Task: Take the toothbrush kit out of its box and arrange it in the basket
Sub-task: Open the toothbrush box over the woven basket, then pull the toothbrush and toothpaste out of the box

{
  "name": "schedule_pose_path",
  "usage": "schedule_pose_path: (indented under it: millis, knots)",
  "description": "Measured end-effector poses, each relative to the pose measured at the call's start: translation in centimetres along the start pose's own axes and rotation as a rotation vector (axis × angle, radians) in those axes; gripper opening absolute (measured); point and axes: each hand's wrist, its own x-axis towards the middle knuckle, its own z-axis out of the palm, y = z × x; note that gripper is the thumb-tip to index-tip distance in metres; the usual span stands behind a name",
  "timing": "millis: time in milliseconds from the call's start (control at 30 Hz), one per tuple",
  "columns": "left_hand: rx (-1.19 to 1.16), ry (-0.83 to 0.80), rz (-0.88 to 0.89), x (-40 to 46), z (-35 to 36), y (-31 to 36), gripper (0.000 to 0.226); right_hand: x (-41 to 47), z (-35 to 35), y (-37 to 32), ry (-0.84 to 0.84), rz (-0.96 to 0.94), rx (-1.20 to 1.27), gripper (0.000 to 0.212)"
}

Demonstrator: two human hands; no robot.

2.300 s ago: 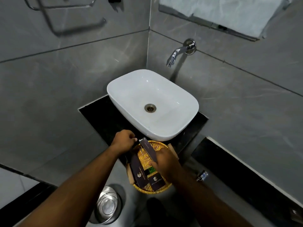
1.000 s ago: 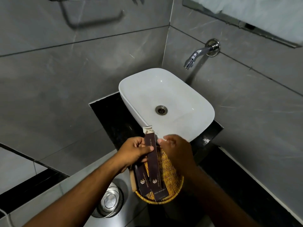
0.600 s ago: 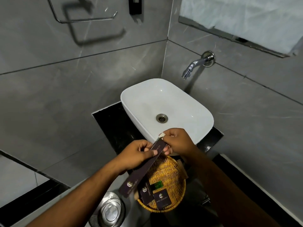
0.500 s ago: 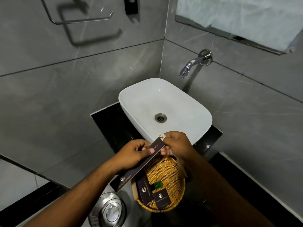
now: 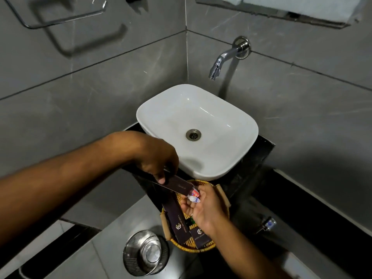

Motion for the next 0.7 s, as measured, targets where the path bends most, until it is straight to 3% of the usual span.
schedule_pose_path:
  millis: [167, 433, 600, 700]
  knots:
    - [0.050, -0.027, -0.041, -1.5, -0.8, 0.3, 0.046, 0.6, -0.1, 0.2, 0.115, -0.025, -0.086, 0.042]
    - [-0.396, 0.140, -0.178, -6.7, 2.9, -7.4, 0.027, -0.1, -2.0, -1.3, 0.407, -0.351, -0.408, 0.040]
    - [-0.705, 0.385, -0.262, -8.5, 8.3, -10.8, 0.082, -1.0, -3.3, -5.2, 0.591, -0.751, -0.917, 0.041]
    - [-1.032, 0.480, -0.173, -6.7, 11.7, -7.8, 0.062, -1.6, -3.4, -7.4, 0.470, -0.968, -1.354, 0.043]
